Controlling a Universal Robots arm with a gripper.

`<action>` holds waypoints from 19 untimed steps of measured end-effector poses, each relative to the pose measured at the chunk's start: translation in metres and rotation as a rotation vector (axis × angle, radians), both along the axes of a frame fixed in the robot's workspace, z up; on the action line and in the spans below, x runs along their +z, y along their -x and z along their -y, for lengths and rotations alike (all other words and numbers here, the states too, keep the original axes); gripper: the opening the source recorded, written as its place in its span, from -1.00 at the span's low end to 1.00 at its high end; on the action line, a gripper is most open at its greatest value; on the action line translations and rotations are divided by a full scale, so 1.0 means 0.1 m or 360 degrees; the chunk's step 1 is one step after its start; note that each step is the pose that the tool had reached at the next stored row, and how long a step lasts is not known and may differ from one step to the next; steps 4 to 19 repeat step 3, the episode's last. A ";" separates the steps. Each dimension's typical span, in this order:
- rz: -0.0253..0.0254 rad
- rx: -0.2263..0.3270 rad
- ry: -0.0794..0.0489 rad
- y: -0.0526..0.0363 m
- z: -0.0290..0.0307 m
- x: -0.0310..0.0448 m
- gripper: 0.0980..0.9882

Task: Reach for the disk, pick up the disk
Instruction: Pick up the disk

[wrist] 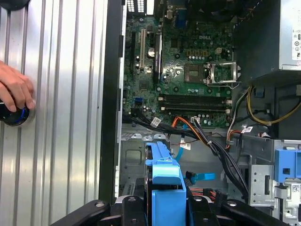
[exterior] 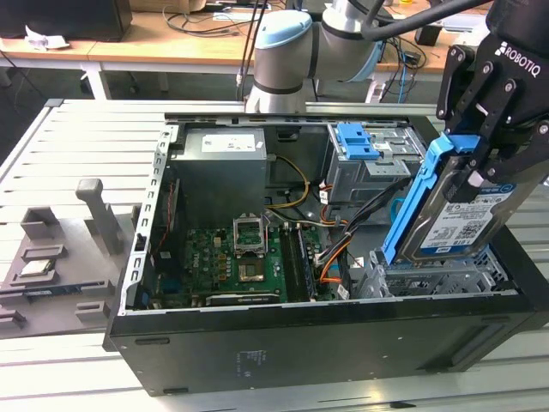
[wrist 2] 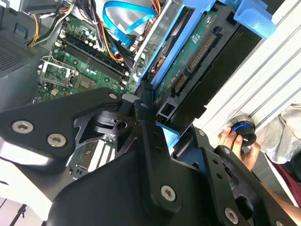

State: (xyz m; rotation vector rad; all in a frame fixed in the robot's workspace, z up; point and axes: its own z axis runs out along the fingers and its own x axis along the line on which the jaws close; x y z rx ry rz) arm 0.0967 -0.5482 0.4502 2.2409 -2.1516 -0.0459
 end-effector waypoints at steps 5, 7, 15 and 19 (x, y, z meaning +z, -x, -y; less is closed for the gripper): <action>0.00001 0.0000 0.0000 0.000 0.000 -0.001 -0.39; 0.00001 0.0000 0.0000 0.000 0.000 -0.001 -0.39; 0.00001 0.0000 0.0000 0.000 0.000 -0.001 -0.39; 0.00001 0.0000 0.0000 0.000 0.000 -0.001 -0.39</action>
